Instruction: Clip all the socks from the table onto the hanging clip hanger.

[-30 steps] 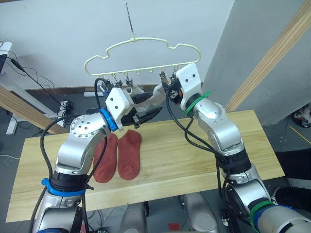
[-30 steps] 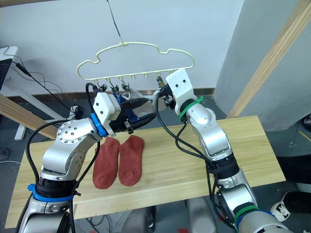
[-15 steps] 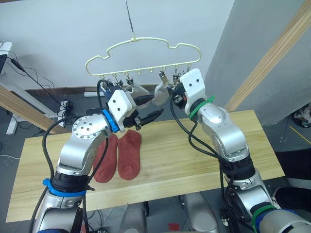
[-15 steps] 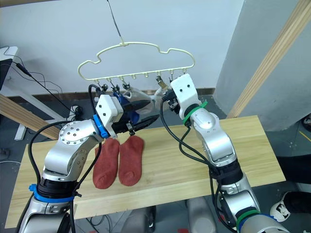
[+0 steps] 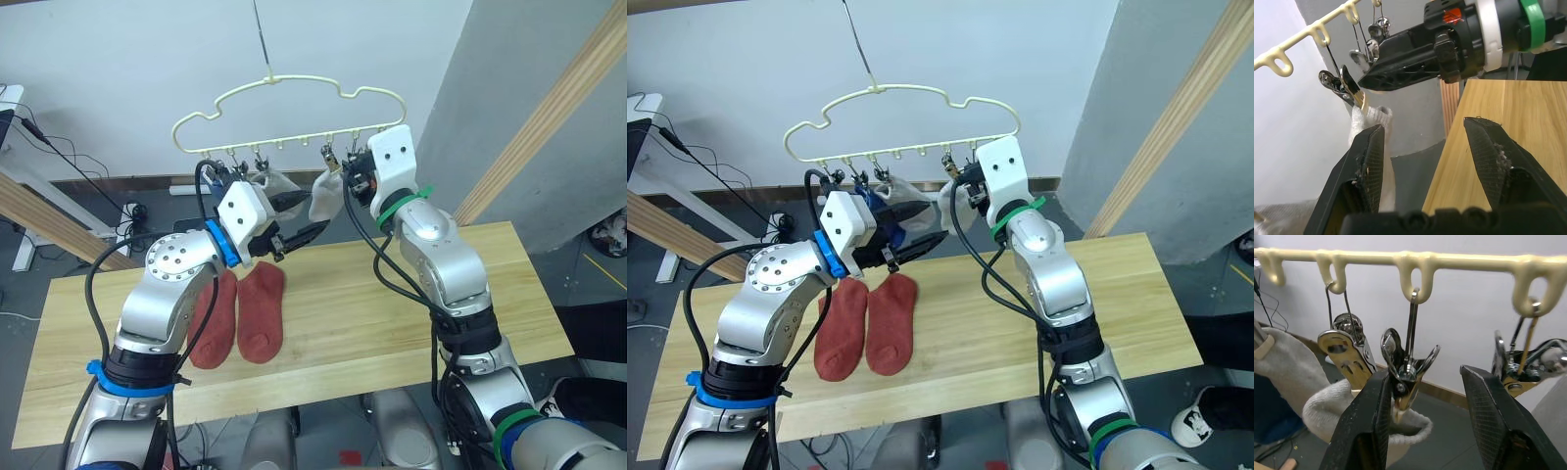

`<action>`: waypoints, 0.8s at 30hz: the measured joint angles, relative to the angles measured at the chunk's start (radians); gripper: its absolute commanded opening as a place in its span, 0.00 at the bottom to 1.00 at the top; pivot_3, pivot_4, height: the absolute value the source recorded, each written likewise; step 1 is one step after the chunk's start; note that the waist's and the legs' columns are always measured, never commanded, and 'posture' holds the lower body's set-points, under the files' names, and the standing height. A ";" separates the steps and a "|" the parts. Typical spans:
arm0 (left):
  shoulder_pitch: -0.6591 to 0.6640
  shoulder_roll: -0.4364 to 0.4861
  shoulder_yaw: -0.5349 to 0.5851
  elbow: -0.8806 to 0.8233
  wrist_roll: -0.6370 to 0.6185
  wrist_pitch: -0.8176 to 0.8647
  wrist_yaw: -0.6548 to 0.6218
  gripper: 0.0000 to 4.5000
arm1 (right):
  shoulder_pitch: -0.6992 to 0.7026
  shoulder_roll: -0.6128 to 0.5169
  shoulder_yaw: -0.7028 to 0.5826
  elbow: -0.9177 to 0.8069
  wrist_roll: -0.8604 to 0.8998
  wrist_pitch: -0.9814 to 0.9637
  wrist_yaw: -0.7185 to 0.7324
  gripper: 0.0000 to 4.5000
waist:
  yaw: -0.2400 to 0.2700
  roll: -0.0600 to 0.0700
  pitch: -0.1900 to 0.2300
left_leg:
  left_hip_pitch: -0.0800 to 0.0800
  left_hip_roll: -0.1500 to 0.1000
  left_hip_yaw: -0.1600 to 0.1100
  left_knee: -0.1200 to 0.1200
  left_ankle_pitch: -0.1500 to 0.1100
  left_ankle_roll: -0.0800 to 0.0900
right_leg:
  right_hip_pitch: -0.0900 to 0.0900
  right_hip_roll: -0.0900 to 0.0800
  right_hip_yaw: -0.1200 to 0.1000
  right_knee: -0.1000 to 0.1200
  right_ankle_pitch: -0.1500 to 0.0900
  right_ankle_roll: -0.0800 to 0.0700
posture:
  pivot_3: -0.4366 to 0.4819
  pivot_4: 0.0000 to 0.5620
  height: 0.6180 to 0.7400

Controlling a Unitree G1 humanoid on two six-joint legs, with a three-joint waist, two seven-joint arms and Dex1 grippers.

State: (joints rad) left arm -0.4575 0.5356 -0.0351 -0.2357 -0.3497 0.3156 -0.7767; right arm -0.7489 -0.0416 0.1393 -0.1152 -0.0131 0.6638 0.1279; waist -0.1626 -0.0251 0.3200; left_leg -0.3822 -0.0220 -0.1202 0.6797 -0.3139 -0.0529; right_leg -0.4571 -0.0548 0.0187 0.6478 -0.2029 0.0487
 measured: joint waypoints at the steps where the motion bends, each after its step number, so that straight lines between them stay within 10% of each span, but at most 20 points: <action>1: 0.000 -0.005 0.000 0.001 0.001 -0.001 0.000 0.63 | -0.005 0.006 0.000 0.008 0.000 0.000 0.000 0.50 | 0.000 0.000 0.000 | 0.000 0.000 0.000 0.000 0.000 0.000 | 0.000 0.000 0.000 0.000 0.000 0.000 | 0.22 0.58 0.92; 24: 0.013 -0.014 -0.001 0.011 0.019 -0.018 0.000 0.63 | -0.050 0.051 0.042 0.075 -0.002 -0.067 0.062 0.50 | 0.000 0.000 0.000 | 0.000 0.000 0.000 0.000 0.000 0.000 | 0.000 0.000 0.000 0.000 0.000 0.000 | 0.24 0.56 0.92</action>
State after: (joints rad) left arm -0.4443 0.5219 -0.0365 -0.2249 -0.3312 0.2976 -0.7770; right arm -0.7986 0.0094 0.1812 -0.0407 -0.0153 0.5972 0.1898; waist -0.1630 -0.0250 0.3199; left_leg -0.3821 -0.0218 -0.1205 0.6796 -0.3139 -0.0530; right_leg -0.4573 -0.0548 0.0184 0.6479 -0.2029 0.0487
